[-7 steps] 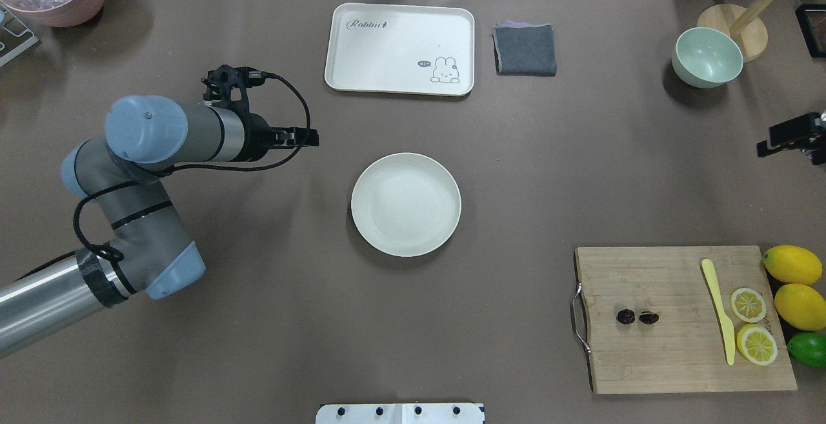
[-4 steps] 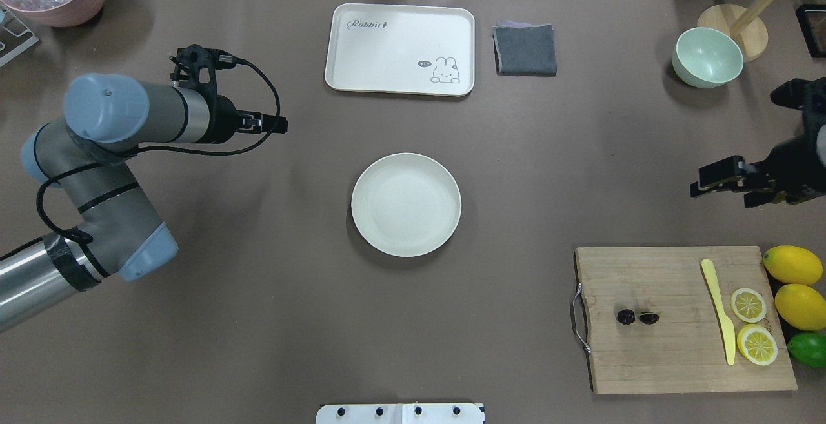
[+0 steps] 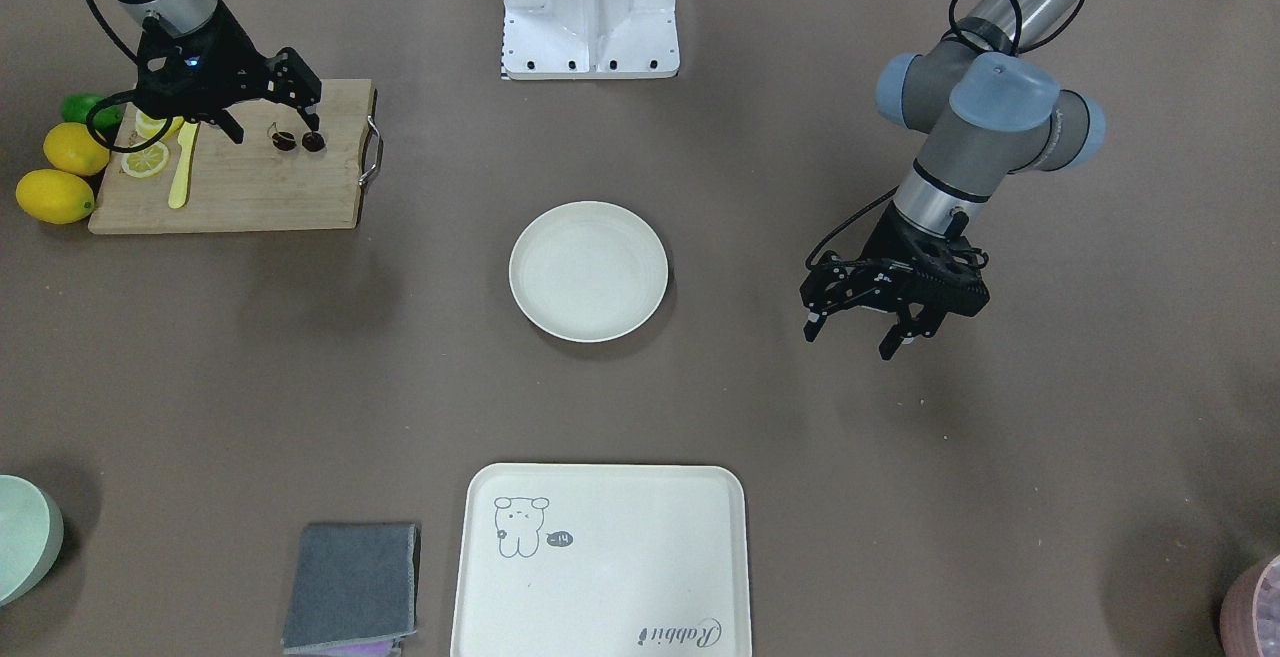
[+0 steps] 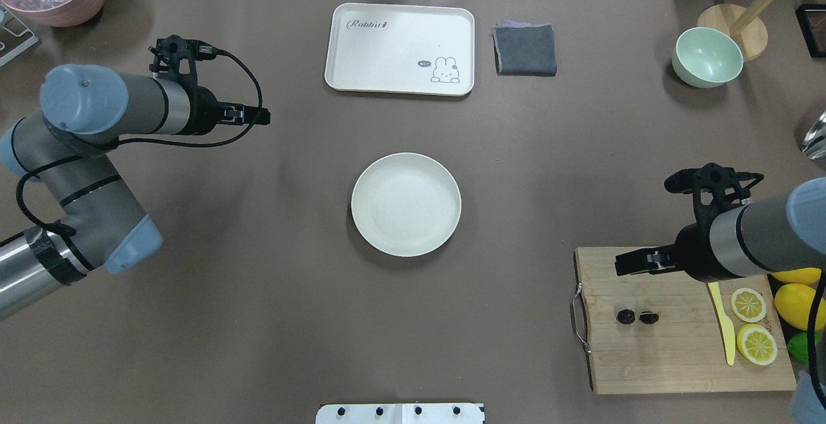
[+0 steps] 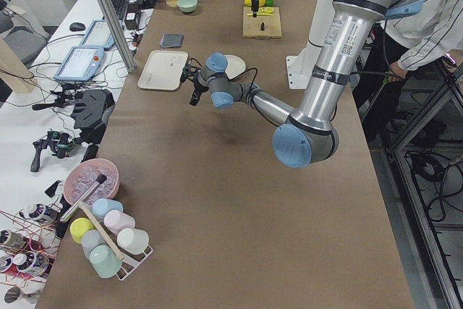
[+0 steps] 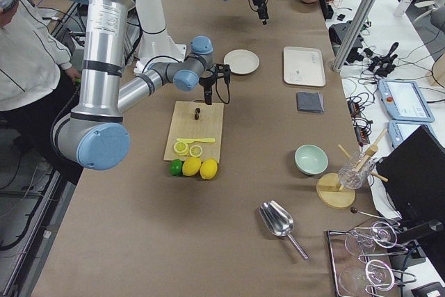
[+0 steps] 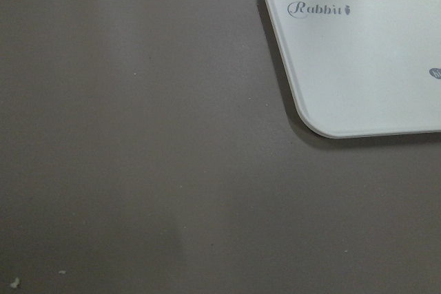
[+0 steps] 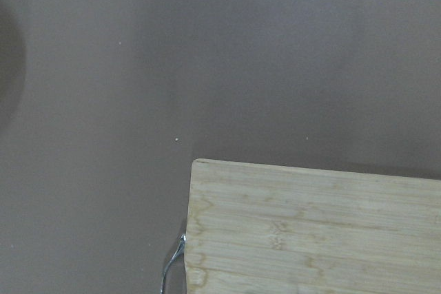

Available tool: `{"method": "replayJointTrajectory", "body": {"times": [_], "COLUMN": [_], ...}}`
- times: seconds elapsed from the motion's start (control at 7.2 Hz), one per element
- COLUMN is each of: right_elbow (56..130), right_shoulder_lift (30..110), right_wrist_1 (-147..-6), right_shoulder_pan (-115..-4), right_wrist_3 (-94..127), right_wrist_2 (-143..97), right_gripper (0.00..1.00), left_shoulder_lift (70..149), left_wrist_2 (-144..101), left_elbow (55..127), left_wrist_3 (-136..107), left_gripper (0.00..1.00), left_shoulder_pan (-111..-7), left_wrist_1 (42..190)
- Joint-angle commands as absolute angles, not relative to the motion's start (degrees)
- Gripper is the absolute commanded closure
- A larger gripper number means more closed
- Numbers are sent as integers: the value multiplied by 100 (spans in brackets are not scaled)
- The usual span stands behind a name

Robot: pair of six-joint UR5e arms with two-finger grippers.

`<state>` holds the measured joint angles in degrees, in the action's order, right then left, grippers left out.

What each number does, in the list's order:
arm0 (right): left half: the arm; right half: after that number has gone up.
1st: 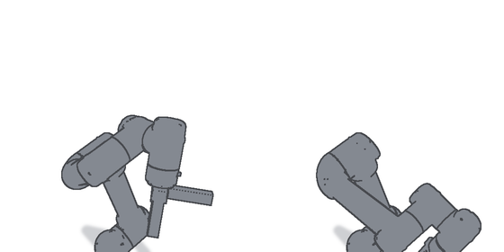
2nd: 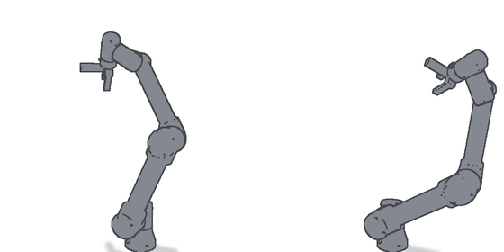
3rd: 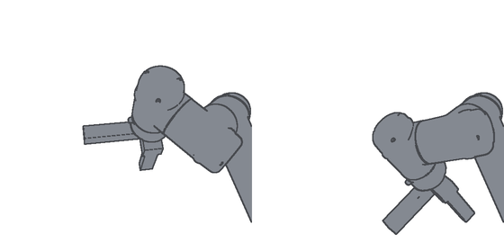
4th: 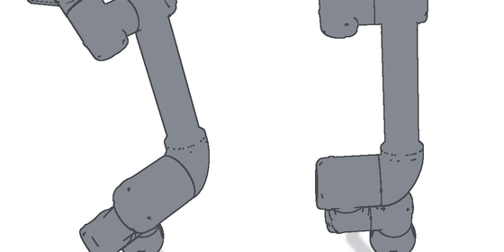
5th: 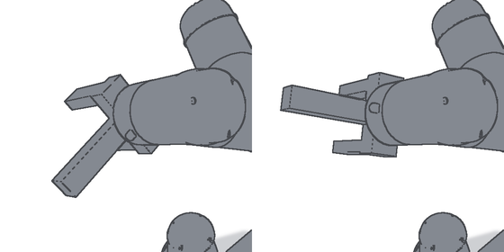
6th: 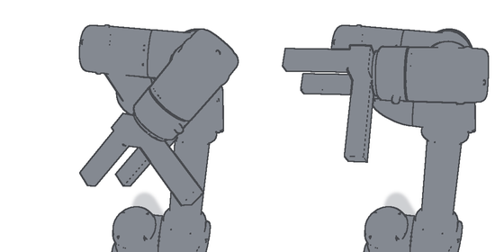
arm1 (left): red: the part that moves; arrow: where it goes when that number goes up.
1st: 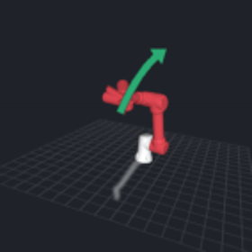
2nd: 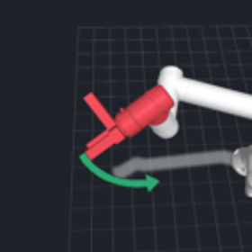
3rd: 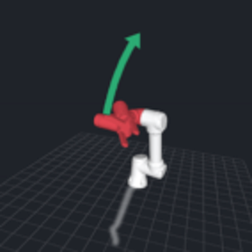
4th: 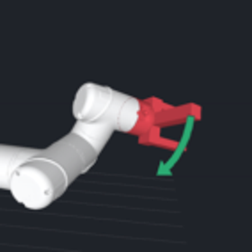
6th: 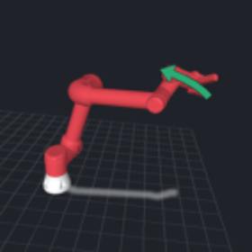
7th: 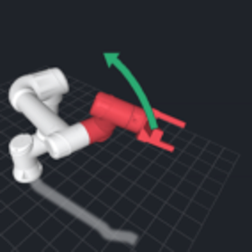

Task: Place red cherry on plate
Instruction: 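Lower the right gripper onto the dark cherries on the cutting board and grasp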

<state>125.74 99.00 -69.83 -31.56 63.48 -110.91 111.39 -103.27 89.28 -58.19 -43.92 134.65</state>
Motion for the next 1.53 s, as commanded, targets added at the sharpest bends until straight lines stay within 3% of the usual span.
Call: {"method": "replayJointTrajectory", "body": {"times": [0.0, 0.69, 1.11, 1.39], "right_elbow": [12368, 12129, 12138, 12155], "right_shoulder_lift": [10045, 10090, 10107, 10204], "right_wrist_1": [-7022, -7031, -7031, -7031], "right_shoulder_pan": [-3041, -2892, -2620, -2593], "right_wrist_3": [6337, 6416, 6434, 6434], "right_wrist_2": [-10908, -10872, -10872, -10872], "right_gripper": [9, 25, 28, 38], "left_shoulder_lift": [11136, 11153, 11180, 11180], "left_wrist_2": [-10318, -10336, -10336, -10327], "left_elbow": [8921, 8921, 8921, 8912], "left_wrist_3": [-5818, -5818, -5818, -5818], "left_gripper": [2, 2, 2, 2], "left_shoulder_pan": [-4395, -4386, -4386, -4386], "left_wrist_1": [13465, 13465, 13465, 13465]}}
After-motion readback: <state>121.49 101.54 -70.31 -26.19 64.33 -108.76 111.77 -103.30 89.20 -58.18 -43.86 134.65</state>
